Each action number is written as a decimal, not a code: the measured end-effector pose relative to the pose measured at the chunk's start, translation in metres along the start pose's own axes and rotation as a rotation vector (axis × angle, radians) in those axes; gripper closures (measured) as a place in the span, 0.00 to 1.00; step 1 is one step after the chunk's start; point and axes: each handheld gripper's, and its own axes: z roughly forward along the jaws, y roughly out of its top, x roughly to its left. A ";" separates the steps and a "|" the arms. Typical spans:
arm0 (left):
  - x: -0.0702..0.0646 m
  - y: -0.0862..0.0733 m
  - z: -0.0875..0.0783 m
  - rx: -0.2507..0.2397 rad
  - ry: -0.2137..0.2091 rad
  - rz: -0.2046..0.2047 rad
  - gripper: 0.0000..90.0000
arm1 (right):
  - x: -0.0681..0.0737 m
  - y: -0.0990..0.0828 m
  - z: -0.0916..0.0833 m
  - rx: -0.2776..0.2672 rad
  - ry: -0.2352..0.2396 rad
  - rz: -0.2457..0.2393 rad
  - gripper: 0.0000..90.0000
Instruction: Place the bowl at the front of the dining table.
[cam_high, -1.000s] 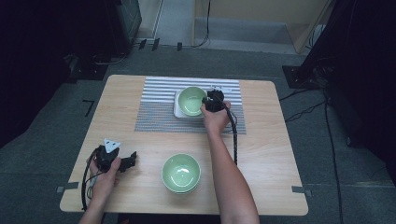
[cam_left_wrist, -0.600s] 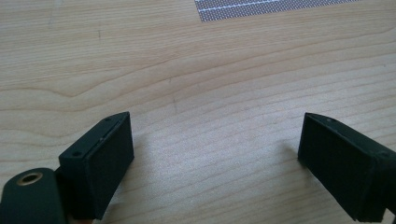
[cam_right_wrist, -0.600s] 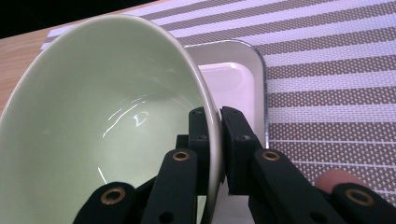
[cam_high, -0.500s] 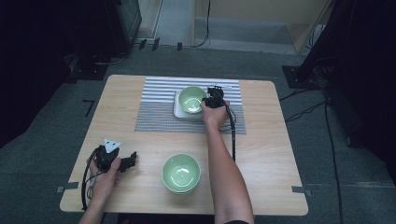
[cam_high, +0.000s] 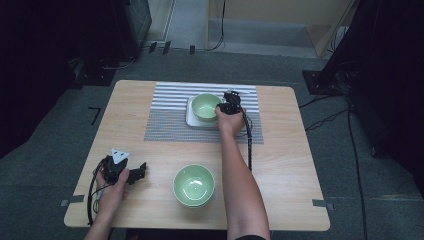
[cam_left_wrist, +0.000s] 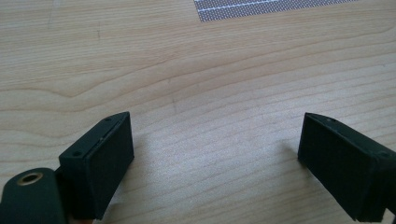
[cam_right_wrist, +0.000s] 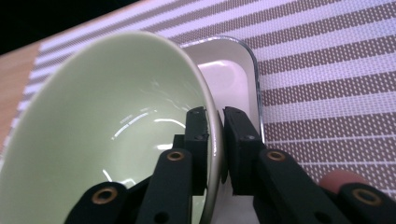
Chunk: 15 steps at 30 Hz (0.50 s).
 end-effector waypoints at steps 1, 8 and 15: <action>0.000 0.000 0.000 0.000 0.000 0.000 0.11 | -0.001 0.000 0.000 -0.009 0.012 0.007 0.87; 0.000 0.000 0.000 -0.001 -0.001 -0.001 0.11 | -0.002 0.003 -0.009 -0.060 0.029 -0.044 0.81; 0.000 0.000 0.000 -0.001 -0.001 -0.001 0.11 | -0.001 0.004 -0.018 -0.116 0.082 -0.093 0.64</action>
